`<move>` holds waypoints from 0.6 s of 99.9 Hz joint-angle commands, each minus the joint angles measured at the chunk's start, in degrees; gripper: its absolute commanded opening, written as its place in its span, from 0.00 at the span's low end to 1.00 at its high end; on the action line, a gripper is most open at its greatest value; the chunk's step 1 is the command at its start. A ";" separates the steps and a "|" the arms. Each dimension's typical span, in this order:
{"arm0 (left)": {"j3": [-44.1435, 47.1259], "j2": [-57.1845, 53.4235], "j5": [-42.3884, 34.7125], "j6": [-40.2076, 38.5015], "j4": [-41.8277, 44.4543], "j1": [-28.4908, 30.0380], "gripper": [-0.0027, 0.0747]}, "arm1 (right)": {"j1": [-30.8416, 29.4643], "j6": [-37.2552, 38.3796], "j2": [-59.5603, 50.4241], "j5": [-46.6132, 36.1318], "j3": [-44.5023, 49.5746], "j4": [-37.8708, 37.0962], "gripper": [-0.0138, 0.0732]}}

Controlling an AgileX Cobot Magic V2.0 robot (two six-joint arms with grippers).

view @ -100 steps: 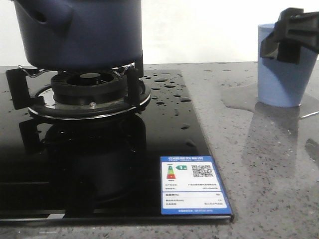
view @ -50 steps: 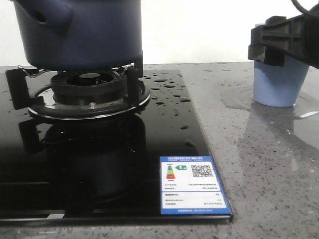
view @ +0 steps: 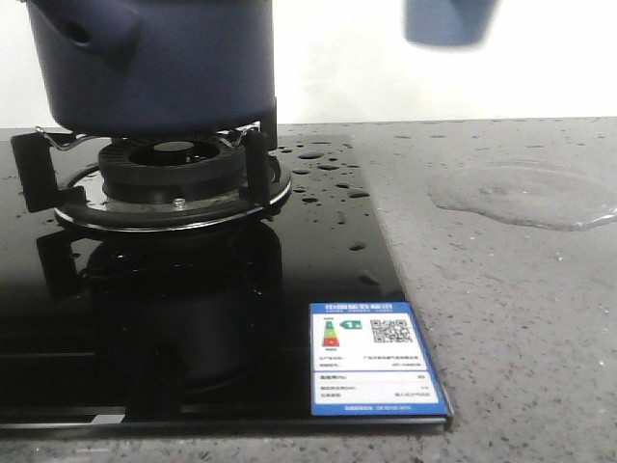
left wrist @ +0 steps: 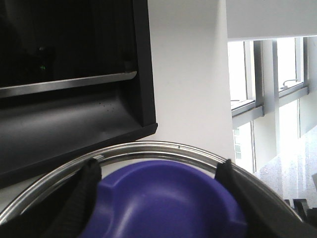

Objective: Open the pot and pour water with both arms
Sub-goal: 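Lift the cup with the right gripper and carry it over the pot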

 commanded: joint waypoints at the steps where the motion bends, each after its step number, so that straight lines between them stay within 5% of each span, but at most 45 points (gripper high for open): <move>1: -1.58 -2.13 -0.90 -1.70 -3.44 -0.41 0.28 | 1.63 -0.04 -0.59 -0.50 -8.02 -5.99 0.44; 34: -1.58 -2.46 -0.99 -2.00 -3.44 -0.41 0.28 | 6.53 -0.25 10.04 15.42 -28.42 -21.76 0.44; 60: -1.58 -2.46 -0.99 -2.00 -3.44 -0.41 0.28 | 7.22 -0.25 16.79 19.36 -35.44 -44.09 0.44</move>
